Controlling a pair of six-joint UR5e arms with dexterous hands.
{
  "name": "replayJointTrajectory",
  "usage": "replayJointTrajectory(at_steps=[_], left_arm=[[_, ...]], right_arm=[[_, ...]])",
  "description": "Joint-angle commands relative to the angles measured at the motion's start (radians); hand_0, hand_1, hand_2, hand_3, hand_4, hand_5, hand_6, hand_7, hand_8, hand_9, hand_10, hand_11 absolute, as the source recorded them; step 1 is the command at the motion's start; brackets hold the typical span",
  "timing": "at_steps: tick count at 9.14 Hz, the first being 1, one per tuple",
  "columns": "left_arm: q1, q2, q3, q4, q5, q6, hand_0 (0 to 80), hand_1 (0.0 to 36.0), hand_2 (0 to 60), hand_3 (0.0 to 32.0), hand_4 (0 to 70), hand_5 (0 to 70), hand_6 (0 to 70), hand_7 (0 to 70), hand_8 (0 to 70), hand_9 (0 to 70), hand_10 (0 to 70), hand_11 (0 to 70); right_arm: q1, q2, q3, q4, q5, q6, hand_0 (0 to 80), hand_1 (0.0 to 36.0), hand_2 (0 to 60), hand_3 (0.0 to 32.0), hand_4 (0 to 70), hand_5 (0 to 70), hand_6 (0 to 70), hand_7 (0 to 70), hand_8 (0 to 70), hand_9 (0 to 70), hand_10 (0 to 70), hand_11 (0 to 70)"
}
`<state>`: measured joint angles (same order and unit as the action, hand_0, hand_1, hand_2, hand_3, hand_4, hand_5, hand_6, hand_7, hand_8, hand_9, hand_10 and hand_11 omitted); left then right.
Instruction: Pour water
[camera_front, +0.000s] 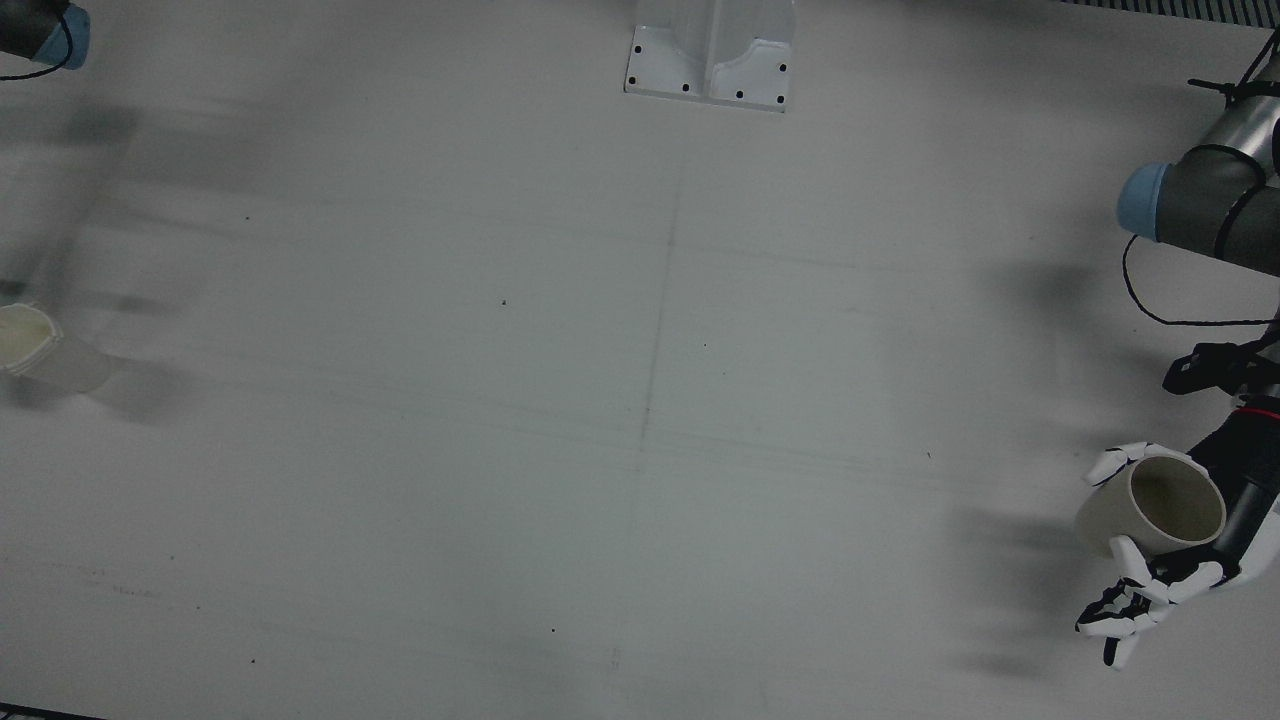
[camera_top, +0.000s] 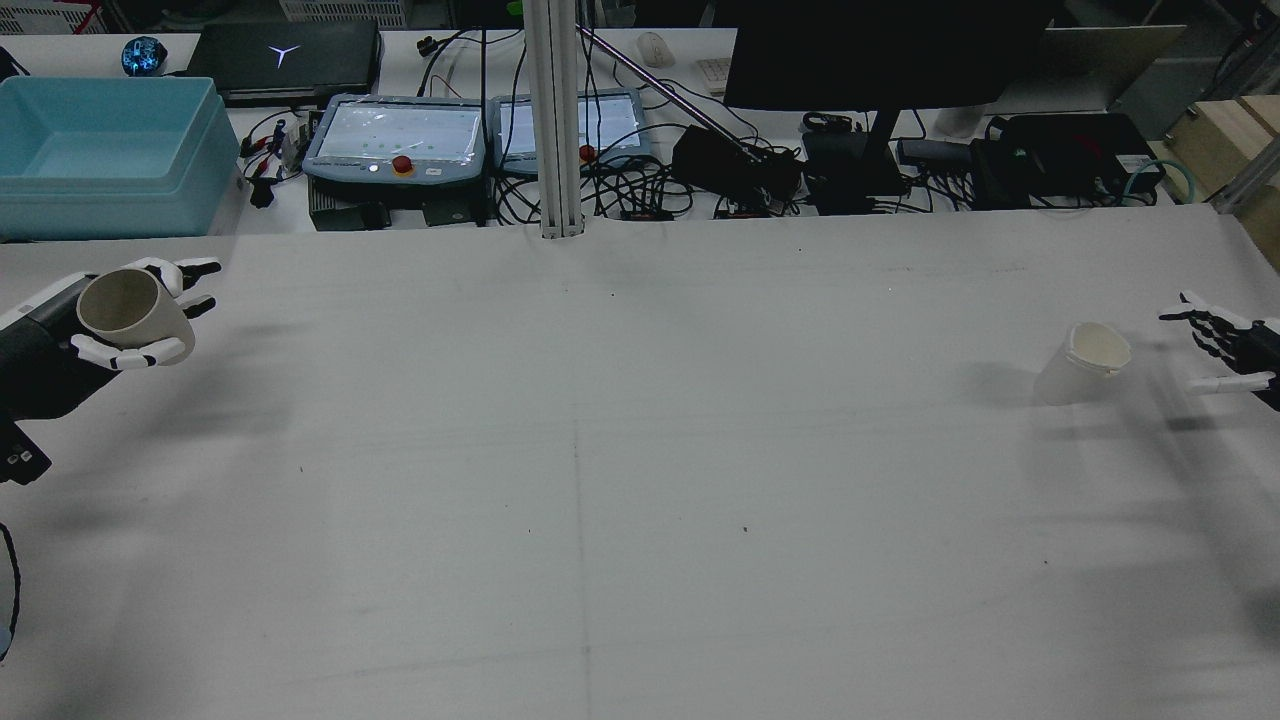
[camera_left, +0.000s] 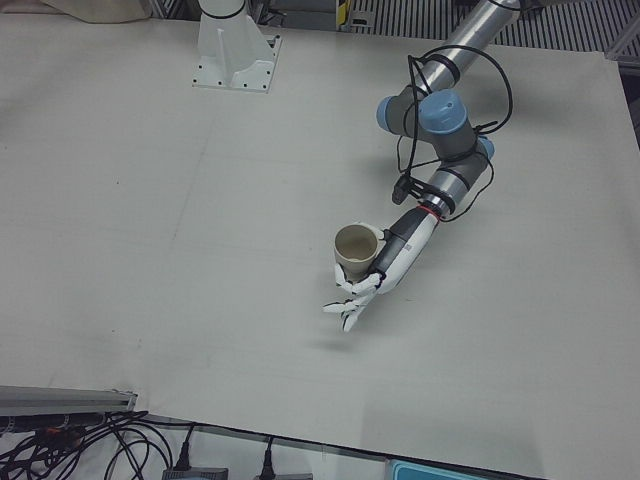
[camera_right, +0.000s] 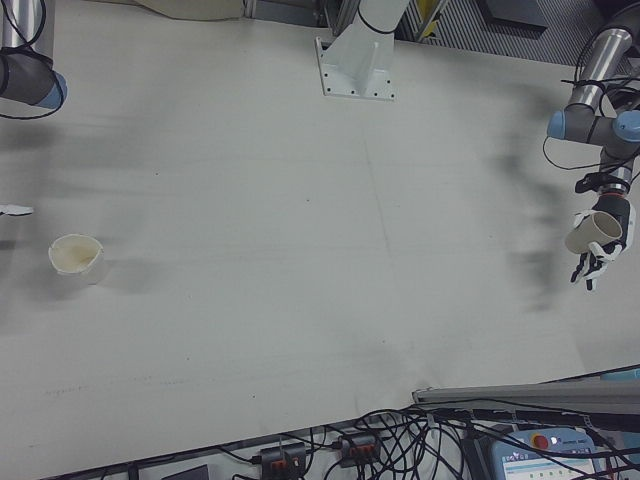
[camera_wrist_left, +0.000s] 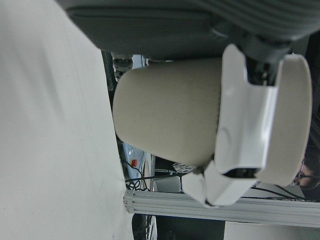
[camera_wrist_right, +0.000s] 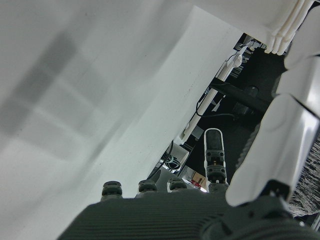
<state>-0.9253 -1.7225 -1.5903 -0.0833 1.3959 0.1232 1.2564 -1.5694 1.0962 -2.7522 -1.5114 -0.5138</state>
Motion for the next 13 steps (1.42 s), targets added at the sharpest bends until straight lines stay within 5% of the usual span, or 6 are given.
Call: replayJointTrajectory(at_steps=[1, 3, 8, 11, 12, 13], left_arm=[[-0.001, 0.001, 0.001, -0.006, -0.002, 0.0, 72.2, 36.0, 60.0, 0.0, 57.5, 70.0, 11.2, 23.3, 2.0, 3.2, 5.2, 10.5], [-0.03, 0.012, 0.003, -0.019, 0.0, 0.001, 69.6, 36.0, 60.0, 0.0, 56.7, 70.0, 11.2, 23.1, 2.2, 3.2, 5.3, 10.7], [-0.055, 0.024, -0.004, -0.032, 0.0, 0.0, 70.4, 36.0, 60.0, 0.0, 56.0, 70.0, 11.4, 23.3, 2.3, 3.2, 5.4, 10.8], [-0.089, 0.047, -0.022, -0.049, 0.002, 0.0, 75.7, 36.0, 60.0, 0.0, 55.9, 70.0, 11.8, 23.8, 2.5, 3.3, 5.4, 10.9], [-0.092, 0.069, -0.022, -0.061, 0.0, 0.0, 77.0, 36.0, 60.0, 0.0, 55.7, 70.0, 11.8, 23.8, 2.5, 3.3, 5.4, 10.9], [-0.095, 0.084, -0.02, -0.075, 0.0, 0.0, 76.2, 36.0, 60.0, 0.0, 55.2, 70.0, 11.6, 23.7, 2.5, 3.3, 5.4, 10.9]], right_arm=[[-0.102, 0.09, -0.013, -0.029, 0.026, 0.005, 49.6, 15.6, 7.8, 0.0, 6.6, 39.3, 2.9, 6.9, 0.8, 0.0, 0.0, 1.3], [-0.149, 0.083, -0.013, -0.038, 0.065, 0.006, 51.0, 17.2, 9.0, 0.0, 7.1, 44.3, 3.3, 8.9, 0.3, 0.3, 0.0, 0.9], [-0.173, 0.075, 0.066, -0.073, 0.066, -0.034, 51.4, 17.4, 5.3, 0.0, 2.4, 31.0, 0.7, 6.2, 0.3, 0.0, 0.0, 0.0], [-0.184, 0.077, 0.187, -0.153, 0.094, -0.061, 51.9, 19.0, 10.9, 0.0, 5.5, 45.4, 2.9, 9.8, 1.1, 0.5, 0.0, 0.9], [-0.183, 0.069, 0.279, -0.259, 0.117, -0.083, 55.9, 23.3, 18.8, 0.0, 12.9, 70.0, 9.8, 21.5, 4.6, 6.8, 3.9, 7.8], [-0.187, 0.069, 0.347, -0.346, 0.117, -0.101, 71.4, 31.1, 29.3, 0.0, 22.0, 70.0, 26.1, 46.5, 17.8, 26.1, 14.7, 24.1]])
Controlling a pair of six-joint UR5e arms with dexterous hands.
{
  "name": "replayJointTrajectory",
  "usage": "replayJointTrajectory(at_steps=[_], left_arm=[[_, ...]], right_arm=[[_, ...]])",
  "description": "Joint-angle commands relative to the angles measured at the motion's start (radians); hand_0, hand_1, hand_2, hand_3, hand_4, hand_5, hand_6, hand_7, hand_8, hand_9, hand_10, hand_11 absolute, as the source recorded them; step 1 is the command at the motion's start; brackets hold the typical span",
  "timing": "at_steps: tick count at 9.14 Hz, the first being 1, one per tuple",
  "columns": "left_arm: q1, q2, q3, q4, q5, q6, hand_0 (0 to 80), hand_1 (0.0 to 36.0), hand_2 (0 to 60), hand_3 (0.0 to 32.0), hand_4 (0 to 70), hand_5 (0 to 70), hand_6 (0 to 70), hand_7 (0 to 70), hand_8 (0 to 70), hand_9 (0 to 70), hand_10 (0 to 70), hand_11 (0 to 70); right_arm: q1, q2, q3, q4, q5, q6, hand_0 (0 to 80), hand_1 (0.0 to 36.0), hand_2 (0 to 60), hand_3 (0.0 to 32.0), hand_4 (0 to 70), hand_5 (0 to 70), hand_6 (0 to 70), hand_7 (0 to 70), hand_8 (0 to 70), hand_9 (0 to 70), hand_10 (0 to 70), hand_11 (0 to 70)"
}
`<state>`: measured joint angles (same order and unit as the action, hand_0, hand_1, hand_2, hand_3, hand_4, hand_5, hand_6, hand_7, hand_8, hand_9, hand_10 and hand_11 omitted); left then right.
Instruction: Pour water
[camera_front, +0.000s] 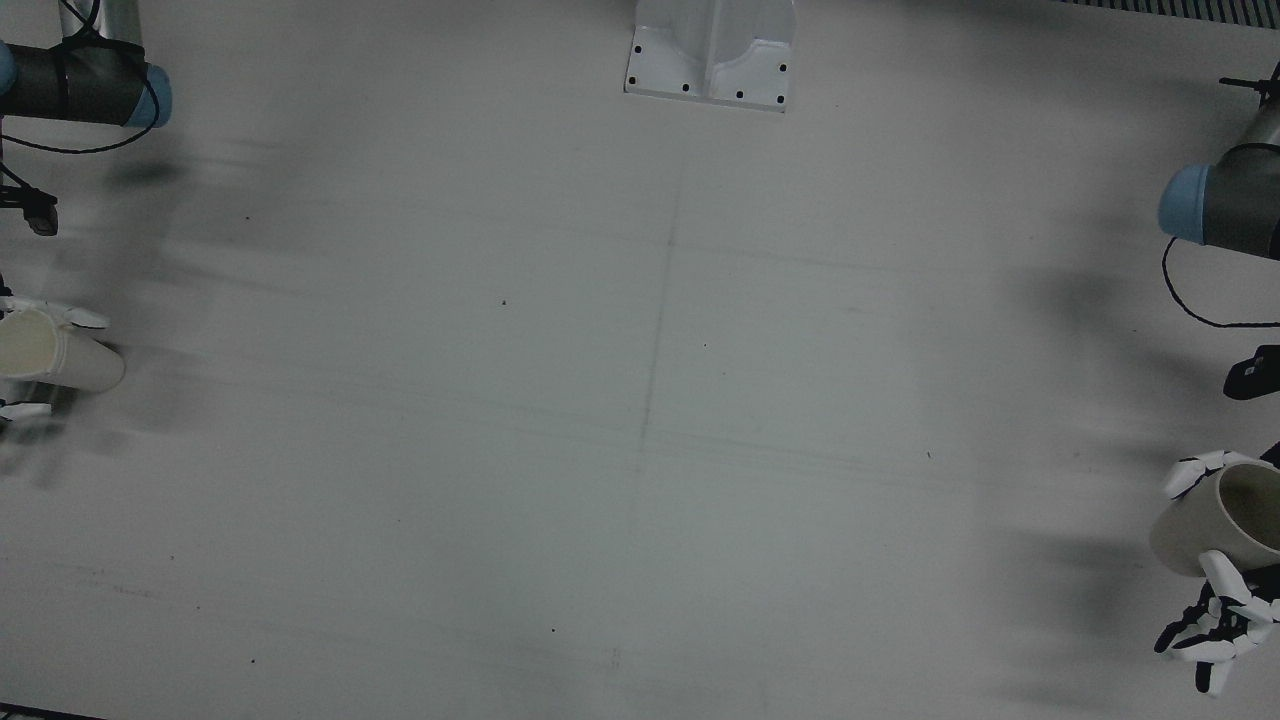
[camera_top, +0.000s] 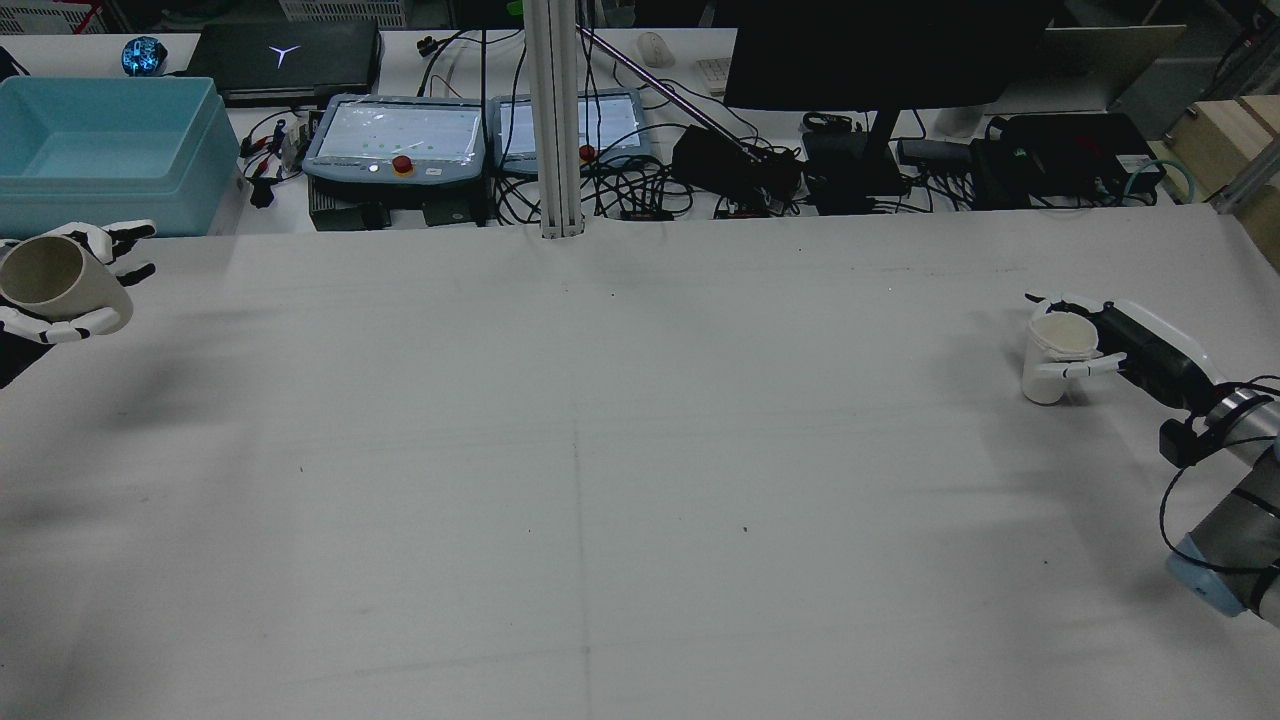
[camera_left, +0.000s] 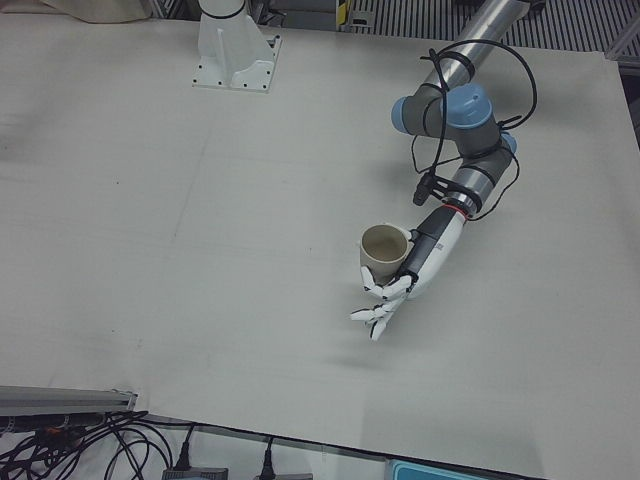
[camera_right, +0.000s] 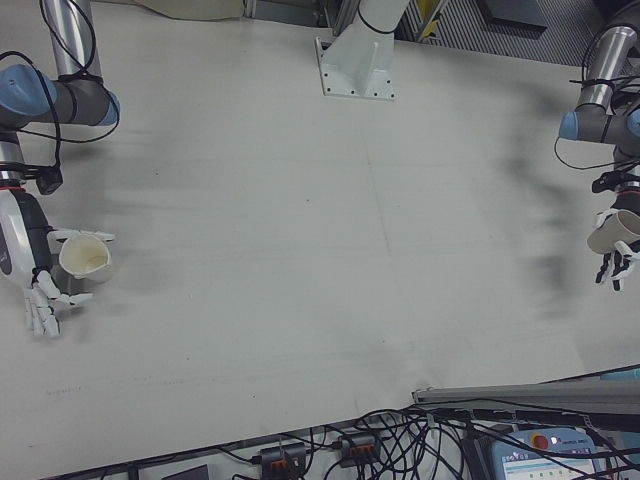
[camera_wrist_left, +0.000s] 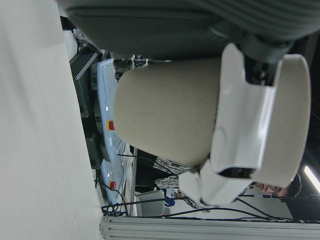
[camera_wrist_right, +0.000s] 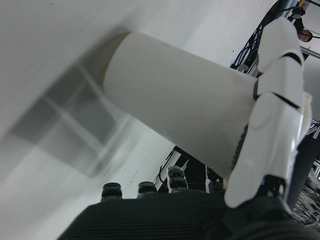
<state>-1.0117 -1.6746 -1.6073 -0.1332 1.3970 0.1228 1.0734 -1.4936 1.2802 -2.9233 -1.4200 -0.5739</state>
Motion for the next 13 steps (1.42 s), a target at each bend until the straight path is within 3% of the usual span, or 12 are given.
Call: replayJointTrajectory(at_steps=[1, 2, 3, 5, 7, 8, 10, 11, 12, 13], left_arm=[[-0.008, 0.044, -0.003, -0.031, -0.001, 0.0, 74.7, 36.0, 60.0, 0.0, 55.1, 70.0, 11.5, 23.5, 2.4, 3.3, 5.4, 10.9], [-0.008, 0.052, -0.003, -0.037, -0.001, 0.0, 72.2, 36.0, 60.0, 0.0, 54.9, 70.0, 11.7, 23.6, 2.5, 3.4, 5.6, 11.1], [-0.008, 0.052, -0.005, -0.037, -0.001, 0.0, 70.8, 36.0, 60.0, 0.0, 54.7, 70.0, 11.6, 23.5, 2.5, 3.3, 5.6, 11.1], [-0.007, 0.05, -0.04, -0.023, 0.0, -0.002, 71.6, 36.0, 60.0, 0.0, 54.9, 70.0, 11.8, 23.6, 2.6, 3.4, 5.7, 11.2], [0.002, 0.021, -0.074, 0.022, 0.002, -0.002, 80.0, 36.0, 60.0, 0.0, 56.4, 70.0, 12.7, 24.5, 2.9, 3.7, 5.7, 11.5], [0.021, -0.022, -0.103, 0.087, 0.019, 0.004, 80.0, 36.0, 60.0, 0.0, 58.9, 70.0, 14.2, 25.6, 3.3, 4.0, 5.6, 11.4], [0.134, -0.197, -0.091, 0.226, 0.153, 0.001, 80.0, 36.0, 60.0, 0.0, 59.8, 70.0, 15.8, 26.8, 4.1, 4.6, 5.6, 11.6], [0.186, -0.268, -0.091, 0.281, 0.155, 0.008, 80.0, 36.0, 60.0, 0.0, 63.2, 70.0, 17.8, 27.0, 5.7, 6.0, 6.4, 13.4], [0.259, -0.324, -0.083, 0.318, 0.154, 0.008, 80.0, 36.0, 60.0, 0.0, 60.5, 70.0, 16.7, 25.4, 5.4, 5.5, 6.3, 13.3], [0.319, -0.393, -0.076, 0.37, 0.151, 0.011, 80.0, 36.0, 60.0, 0.0, 60.5, 70.0, 16.3, 25.2, 5.1, 5.3, 6.0, 12.6]], right_arm=[[-0.006, -0.007, 0.195, -0.197, 0.026, -0.059, 80.0, 34.7, 35.3, 0.0, 25.1, 70.0, 38.6, 59.0, 32.2, 44.9, 29.5, 45.2], [-0.004, -0.005, 0.206, -0.197, 0.026, -0.063, 80.0, 36.0, 39.7, 0.0, 24.7, 70.0, 44.0, 62.2, 39.3, 52.5, 39.3, 58.2], [0.002, -0.008, 0.256, -0.204, 0.026, -0.064, 80.0, 36.0, 45.7, 0.0, 26.4, 70.0, 47.2, 62.8, 41.9, 55.1, 43.0, 63.6], [0.023, -0.008, 0.396, -0.319, 0.032, -0.054, 80.0, 36.0, 46.3, 0.0, 24.9, 70.0, 45.2, 58.6, 39.2, 50.6, 40.0, 59.6], [0.092, 0.016, 0.56, -0.44, 0.064, 0.006, 80.0, 36.0, 43.6, 0.0, 23.4, 70.0, 42.8, 54.8, 36.6, 47.4, 36.4, 54.6], [0.123, 0.054, 0.635, -0.529, 0.114, 0.053, 80.0, 36.0, 38.8, 0.0, 27.2, 70.0, 44.9, 55.6, 36.5, 47.0, 34.2, 51.6], [0.198, 0.174, 0.758, -0.673, 0.177, 0.071, 80.0, 36.0, 41.3, 0.0, 30.3, 70.0, 48.4, 58.9, 36.8, 47.0, 33.3, 50.4], [0.216, 0.237, 0.822, -0.759, 0.211, 0.062, 80.0, 36.0, 34.6, 0.0, 30.1, 70.0, 50.3, 61.1, 37.7, 46.7, 34.5, 52.1], [0.217, 0.303, 0.884, -0.801, 0.246, -0.025, 80.0, 36.0, 37.8, 0.0, 31.5, 70.0, 52.1, 65.0, 38.3, 47.7, 33.8, 51.5], [0.209, 0.39, 0.937, -0.806, 0.26, -0.22, 80.0, 36.0, 41.4, 0.0, 29.4, 70.0, 51.5, 66.2, 38.2, 48.5, 33.8, 51.7]])
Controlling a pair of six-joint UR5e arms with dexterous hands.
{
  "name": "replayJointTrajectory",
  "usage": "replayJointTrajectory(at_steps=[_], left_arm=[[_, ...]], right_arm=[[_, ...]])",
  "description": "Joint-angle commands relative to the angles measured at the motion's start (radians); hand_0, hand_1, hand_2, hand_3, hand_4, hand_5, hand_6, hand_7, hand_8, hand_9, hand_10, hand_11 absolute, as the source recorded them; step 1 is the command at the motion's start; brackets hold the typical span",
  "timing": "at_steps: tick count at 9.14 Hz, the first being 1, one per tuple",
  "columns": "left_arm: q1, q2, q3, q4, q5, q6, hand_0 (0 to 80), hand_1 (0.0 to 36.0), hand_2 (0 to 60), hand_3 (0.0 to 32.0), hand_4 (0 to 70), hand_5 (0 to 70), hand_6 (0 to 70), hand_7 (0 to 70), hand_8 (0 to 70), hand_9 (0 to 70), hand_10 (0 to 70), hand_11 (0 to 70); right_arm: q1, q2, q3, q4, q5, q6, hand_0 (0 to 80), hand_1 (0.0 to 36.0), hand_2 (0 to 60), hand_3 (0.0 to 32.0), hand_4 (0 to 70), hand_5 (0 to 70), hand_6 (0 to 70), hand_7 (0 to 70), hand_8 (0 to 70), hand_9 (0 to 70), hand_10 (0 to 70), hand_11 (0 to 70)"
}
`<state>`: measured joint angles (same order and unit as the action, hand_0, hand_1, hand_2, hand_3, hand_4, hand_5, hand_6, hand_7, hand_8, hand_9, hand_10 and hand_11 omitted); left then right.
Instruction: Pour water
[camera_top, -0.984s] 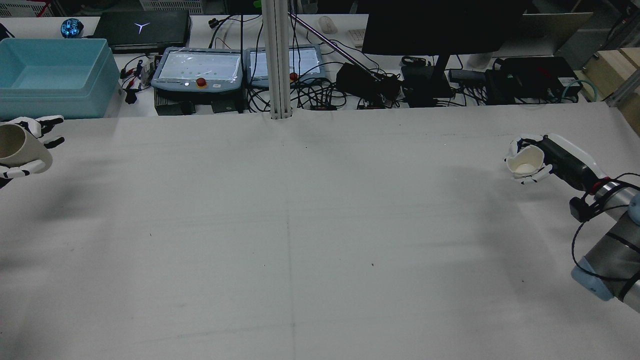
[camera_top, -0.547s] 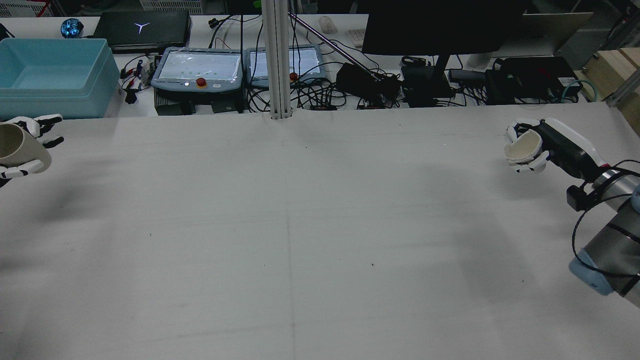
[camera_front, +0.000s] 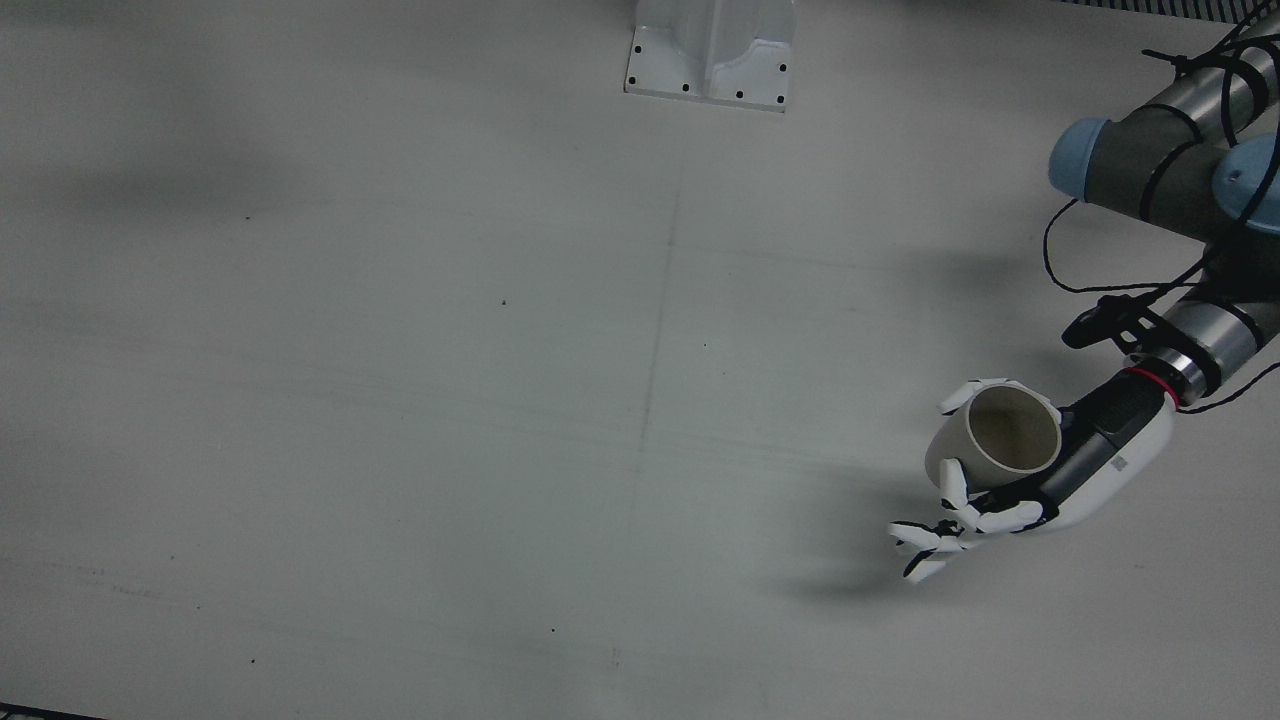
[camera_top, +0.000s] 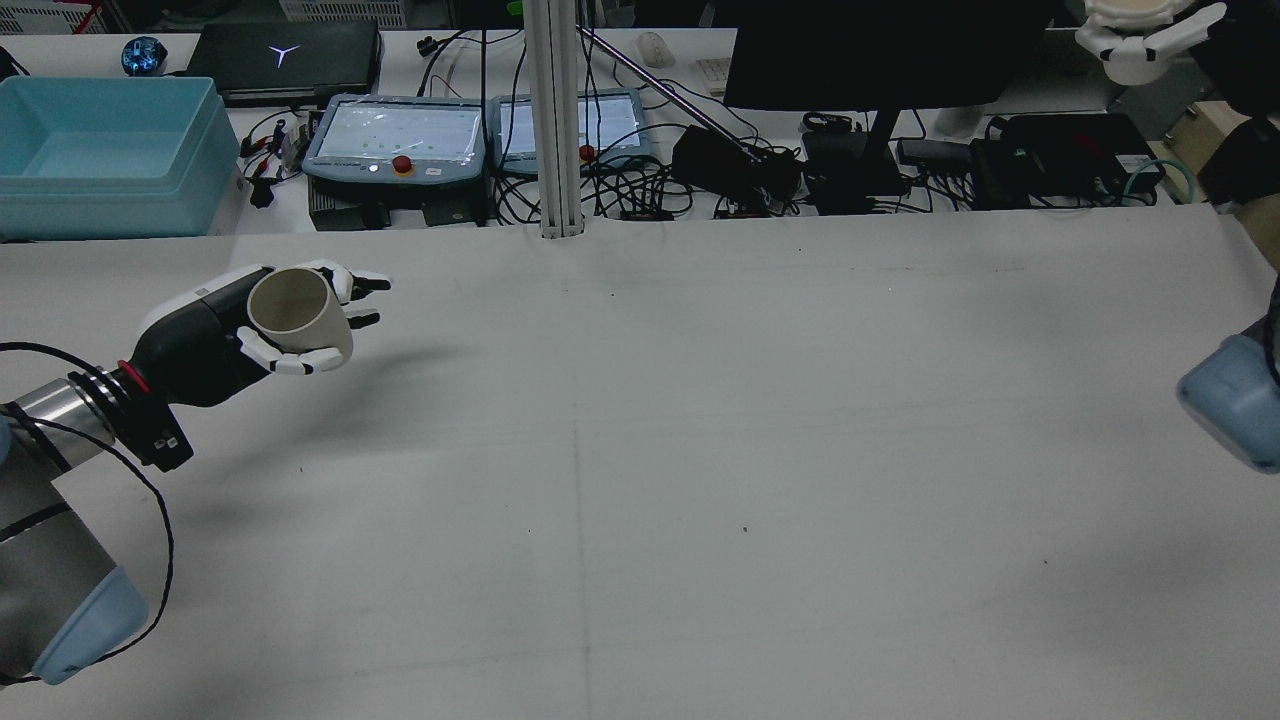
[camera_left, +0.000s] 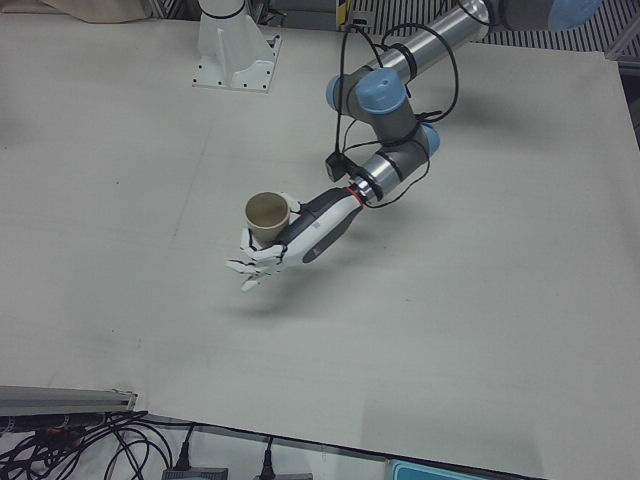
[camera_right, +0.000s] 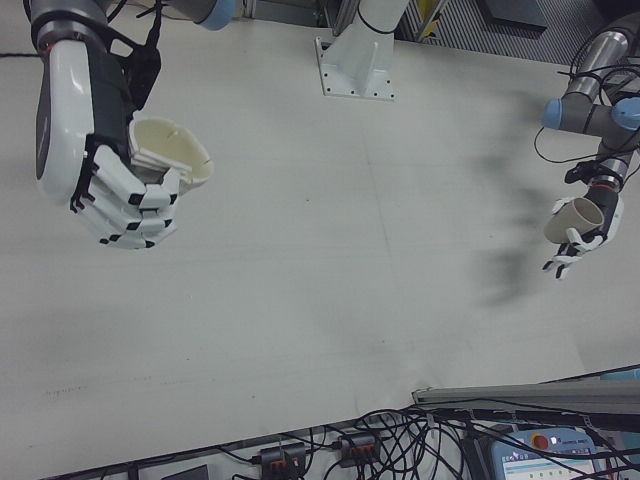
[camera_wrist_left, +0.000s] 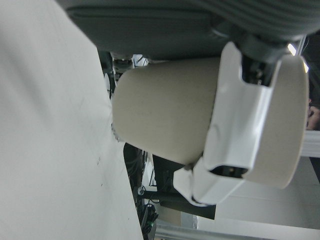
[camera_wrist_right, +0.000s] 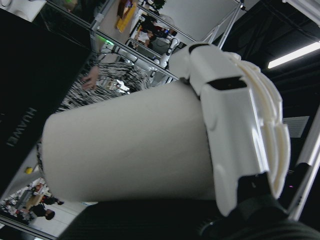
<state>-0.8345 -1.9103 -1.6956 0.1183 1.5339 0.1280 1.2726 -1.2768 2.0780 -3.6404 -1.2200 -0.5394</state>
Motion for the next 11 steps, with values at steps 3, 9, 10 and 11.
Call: replayJointTrajectory(at_steps=[3, 9, 10, 11], left_arm=[[0.23, -0.338, 0.109, 0.162, 0.009, 0.007, 80.0, 36.0, 60.0, 0.0, 59.7, 70.0, 16.2, 25.3, 5.1, 5.5, 5.8, 12.1], [0.255, -0.496, 0.151, 0.218, -0.044, 0.002, 80.0, 36.0, 60.0, 0.0, 62.0, 70.0, 17.5, 26.7, 5.7, 6.2, 6.1, 12.5], [0.253, -0.496, 0.142, 0.218, -0.044, -0.004, 80.0, 36.0, 60.0, 0.0, 61.6, 70.0, 17.4, 26.6, 5.6, 6.1, 6.1, 12.5], [0.25, -0.496, 0.129, 0.219, -0.044, -0.013, 80.0, 36.0, 60.0, 0.0, 62.5, 70.0, 17.5, 26.8, 5.7, 6.2, 6.0, 12.4]], right_arm=[[-0.285, 0.275, 0.163, -0.118, 0.192, -0.718, 80.0, 36.0, 47.9, 0.0, 38.8, 70.0, 55.2, 70.0, 37.9, 50.1, 31.1, 48.5], [-0.754, 0.34, 0.145, 0.115, 0.603, -1.517, 80.0, 36.0, 50.0, 0.0, 33.7, 70.0, 42.7, 58.1, 30.6, 41.8, 26.6, 43.1], [-0.763, 0.332, 0.126, 0.123, 0.606, -1.524, 80.0, 36.0, 51.0, 0.0, 32.3, 70.0, 41.3, 55.6, 30.1, 41.2, 27.0, 43.6], [-0.763, 0.317, 0.123, 0.123, 0.609, -1.524, 80.0, 36.0, 50.6, 0.0, 31.5, 70.0, 40.9, 54.7, 30.0, 41.1, 27.7, 44.5]])
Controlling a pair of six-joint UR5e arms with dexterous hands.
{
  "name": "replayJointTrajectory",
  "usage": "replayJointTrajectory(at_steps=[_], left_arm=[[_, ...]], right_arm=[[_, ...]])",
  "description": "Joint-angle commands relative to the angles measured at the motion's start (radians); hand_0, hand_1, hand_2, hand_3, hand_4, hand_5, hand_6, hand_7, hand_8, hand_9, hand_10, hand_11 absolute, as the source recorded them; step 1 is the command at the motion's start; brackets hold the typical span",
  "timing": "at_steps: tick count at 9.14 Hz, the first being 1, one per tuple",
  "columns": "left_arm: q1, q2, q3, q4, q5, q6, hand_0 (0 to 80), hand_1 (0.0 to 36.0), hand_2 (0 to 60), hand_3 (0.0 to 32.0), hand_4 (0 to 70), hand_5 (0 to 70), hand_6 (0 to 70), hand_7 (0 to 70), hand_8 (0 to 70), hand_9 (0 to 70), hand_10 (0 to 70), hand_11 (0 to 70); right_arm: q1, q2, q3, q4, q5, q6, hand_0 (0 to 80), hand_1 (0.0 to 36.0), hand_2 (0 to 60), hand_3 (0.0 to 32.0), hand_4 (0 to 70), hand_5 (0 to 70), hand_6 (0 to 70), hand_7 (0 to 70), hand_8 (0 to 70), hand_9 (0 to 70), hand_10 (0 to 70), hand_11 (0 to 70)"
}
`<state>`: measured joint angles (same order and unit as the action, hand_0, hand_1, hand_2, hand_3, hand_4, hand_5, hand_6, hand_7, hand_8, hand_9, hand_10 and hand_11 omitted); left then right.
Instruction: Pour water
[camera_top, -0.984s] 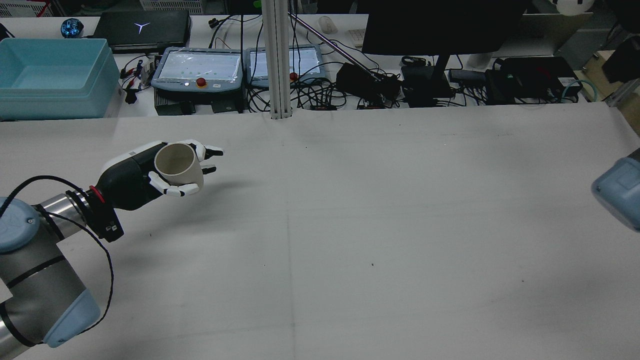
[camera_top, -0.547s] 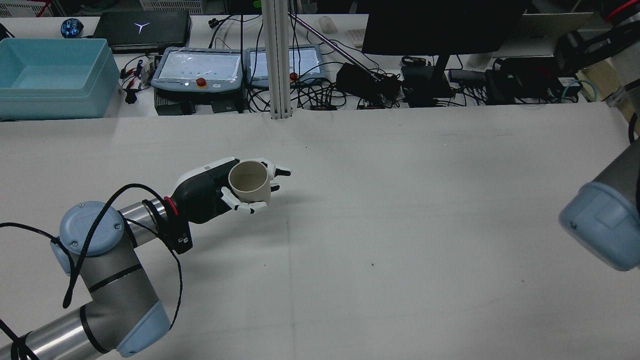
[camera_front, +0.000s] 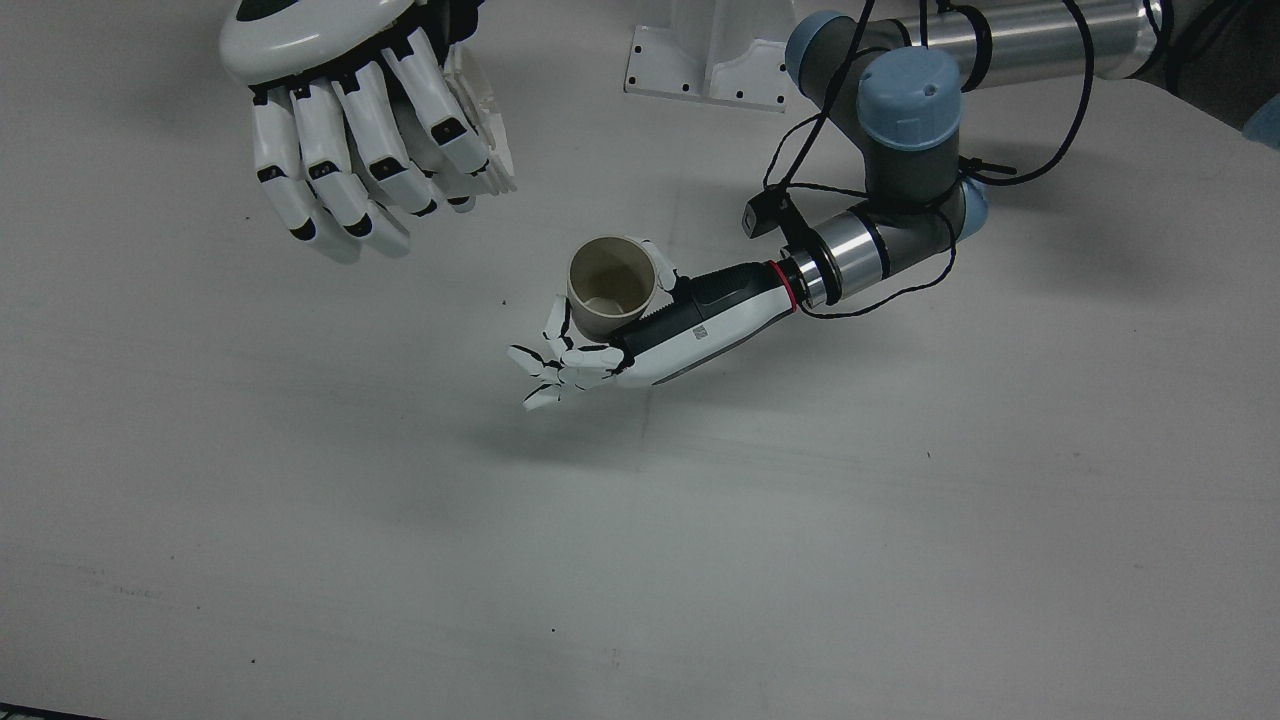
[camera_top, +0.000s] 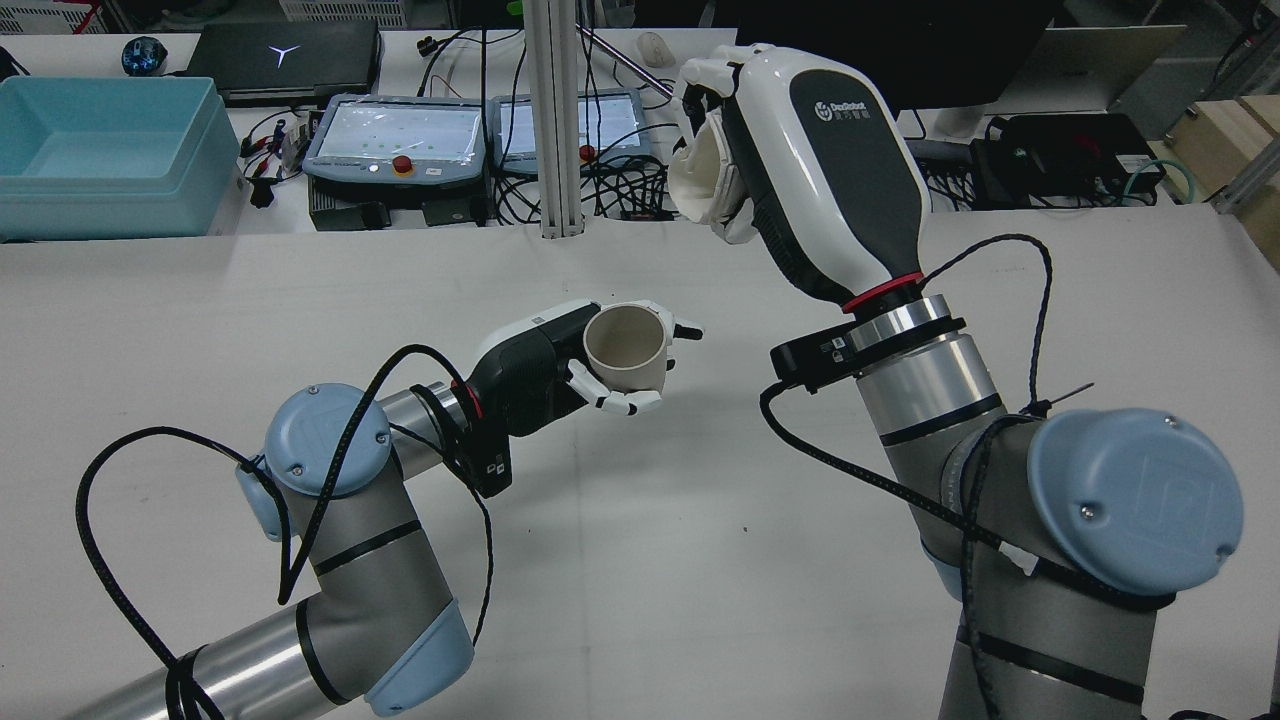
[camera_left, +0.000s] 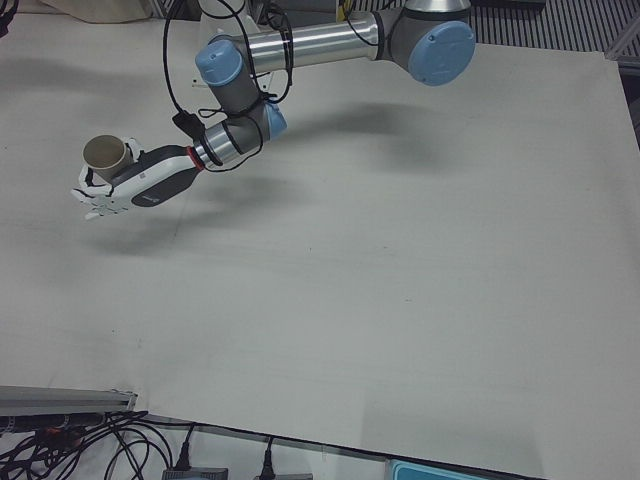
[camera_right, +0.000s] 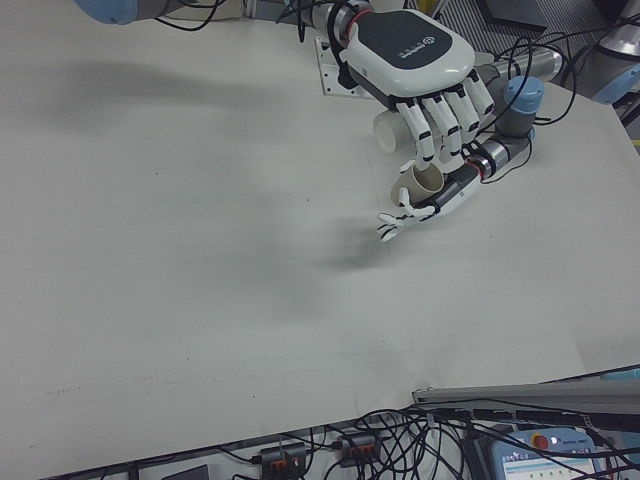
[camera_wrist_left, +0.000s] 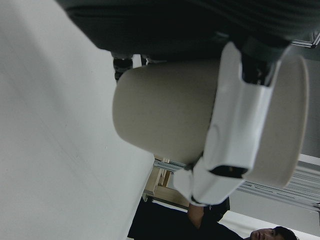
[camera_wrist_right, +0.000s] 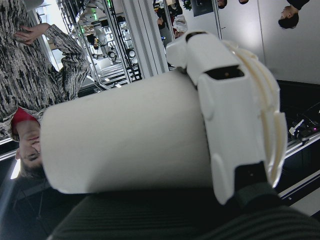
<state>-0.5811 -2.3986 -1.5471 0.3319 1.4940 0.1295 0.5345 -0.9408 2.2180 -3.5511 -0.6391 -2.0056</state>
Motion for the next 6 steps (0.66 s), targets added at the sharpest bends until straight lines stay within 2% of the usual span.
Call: replayJointTrajectory(at_steps=[1, 2, 3, 4, 5, 6], left_arm=[[-0.006, 0.002, -0.019, 0.001, -0.004, -0.022, 80.0, 36.0, 60.0, 0.0, 62.2, 70.0, 17.4, 26.9, 5.6, 6.2, 6.0, 12.4], [-0.019, 0.019, -0.021, -0.02, -0.003, -0.025, 80.0, 36.0, 60.0, 0.0, 62.3, 70.0, 17.2, 26.6, 5.6, 6.2, 6.0, 12.5], [-0.031, 0.047, -0.021, -0.027, -0.001, -0.051, 80.0, 36.0, 60.0, 0.0, 61.6, 70.0, 17.0, 26.3, 5.6, 6.3, 6.2, 12.6], [-0.046, 0.111, -0.022, -0.069, -0.001, -0.054, 80.0, 36.0, 60.0, 0.0, 62.5, 70.0, 17.6, 26.6, 5.3, 6.0, 6.5, 13.0], [-0.08, 0.184, -0.027, -0.127, 0.002, -0.056, 80.0, 36.0, 60.0, 0.0, 62.0, 70.0, 17.3, 26.6, 5.0, 6.0, 6.5, 12.8], [-0.126, 0.258, -0.028, -0.181, 0.006, -0.056, 80.0, 36.0, 60.0, 0.0, 61.9, 70.0, 17.0, 26.3, 5.1, 6.1, 6.5, 12.8]], right_arm=[[-0.018, -0.032, 0.032, 0.032, 0.051, -0.058, 80.0, 36.0, 49.6, 0.0, 31.4, 70.0, 41.4, 55.1, 30.3, 41.3, 28.1, 45.0], [0.019, -0.094, 0.18, 0.034, 0.085, -0.055, 80.0, 36.0, 48.0, 0.0, 31.1, 70.0, 41.1, 54.5, 30.2, 41.2, 28.1, 44.9], [0.059, -0.186, 0.359, 0.034, 0.129, -0.055, 80.0, 36.0, 46.4, 0.0, 29.1, 70.0, 40.4, 52.4, 30.1, 40.9, 29.0, 46.2], [0.124, -0.247, 0.488, 0.035, 0.131, -0.038, 80.0, 36.0, 49.2, 0.0, 29.6, 70.0, 41.4, 52.8, 30.6, 41.4, 30.3, 47.7], [0.184, -0.324, 0.571, 0.04, 0.13, 0.064, 80.0, 36.0, 51.8, 0.0, 30.7, 70.0, 42.9, 54.5, 31.1, 42.1, 32.3, 50.2], [0.247, -0.44, 0.571, 0.006, 0.113, 0.404, 80.0, 36.0, 55.1, 0.0, 28.8, 70.0, 43.6, 55.0, 31.1, 42.4, 35.1, 53.6]])
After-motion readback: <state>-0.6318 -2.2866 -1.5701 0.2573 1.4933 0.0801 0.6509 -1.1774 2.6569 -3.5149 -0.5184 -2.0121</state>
